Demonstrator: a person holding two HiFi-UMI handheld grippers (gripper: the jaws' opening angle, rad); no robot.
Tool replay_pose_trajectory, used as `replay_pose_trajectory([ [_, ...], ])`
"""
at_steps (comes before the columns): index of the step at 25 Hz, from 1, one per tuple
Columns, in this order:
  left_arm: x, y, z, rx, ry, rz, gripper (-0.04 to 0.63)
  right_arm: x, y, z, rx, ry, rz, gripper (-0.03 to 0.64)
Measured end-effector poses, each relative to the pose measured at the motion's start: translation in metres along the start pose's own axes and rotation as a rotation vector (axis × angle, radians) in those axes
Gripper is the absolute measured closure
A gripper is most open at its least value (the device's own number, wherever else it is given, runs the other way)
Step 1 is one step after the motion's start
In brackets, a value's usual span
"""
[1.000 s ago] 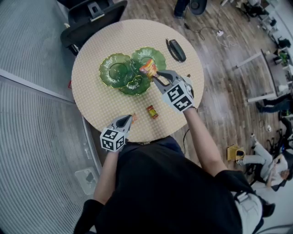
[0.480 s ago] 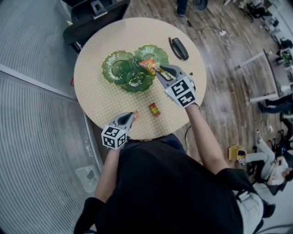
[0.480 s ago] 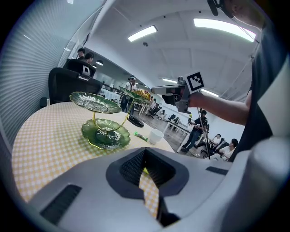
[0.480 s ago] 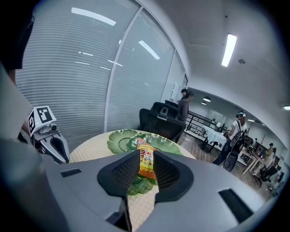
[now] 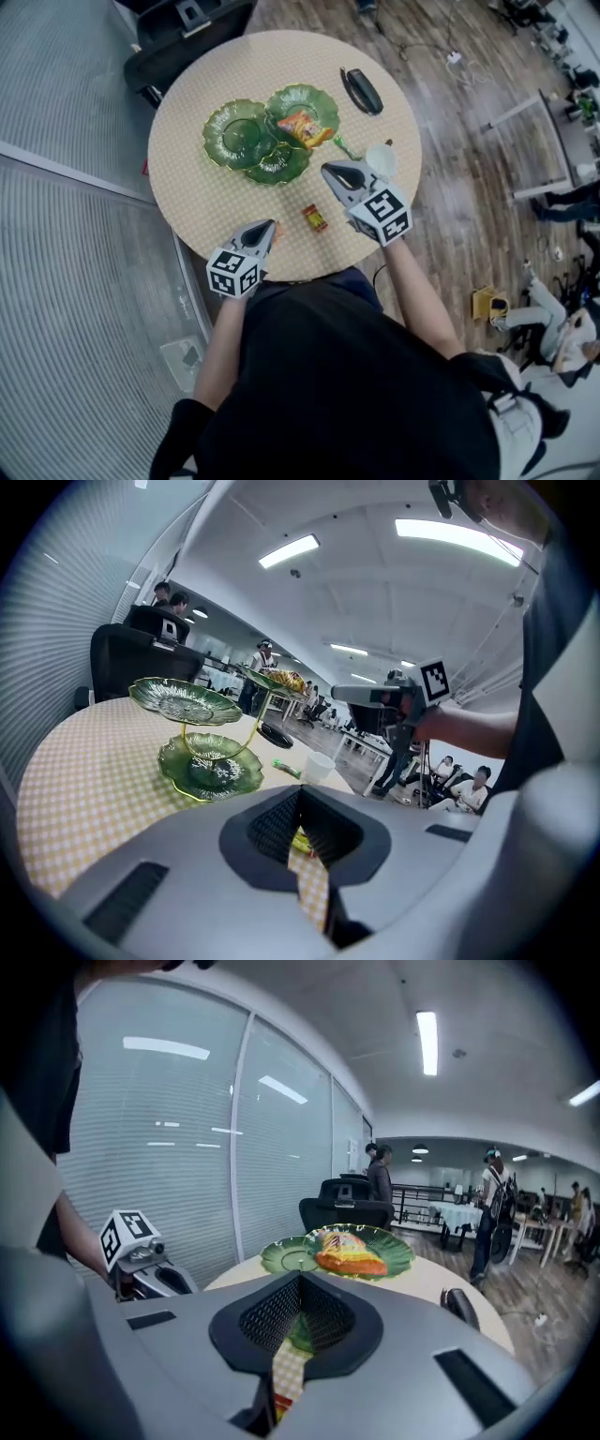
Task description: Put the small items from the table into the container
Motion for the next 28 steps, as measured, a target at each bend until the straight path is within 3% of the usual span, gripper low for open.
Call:
replay_pose_trajectory([
  [2,0.002,-0.001,-0.002,-0.008,-0.004,0.001,0.592,-0.018,0.009,0.008,0.02,0.01,-0.047,0.589],
  [13,-0.003,-0.007,-0.009,-0.039,0.006,0.023,0.592,-0.116,0.058,0.035,0.067,0.211,-0.084,0.588],
  [19,-0.008,-0.01,-0.01,-0.049,0.014,0.027,0.592,-0.123,0.065,0.037,0.067,0.224,-0.08,0.588],
  [28,-0.009,-0.023,-0.016,-0.083,0.033,-0.025,0.594,-0.124,0.069,0.04,0.062,0.223,-0.072,0.588],
])
Point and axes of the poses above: the fingertips, and each gripper's own axes: z backward along the fingers, y to its left, x out of its top, the point moved 6 cm from there along z, backward along the fingers, and after that the axes turned 11 degrees about -x, right-handed, at the moved point
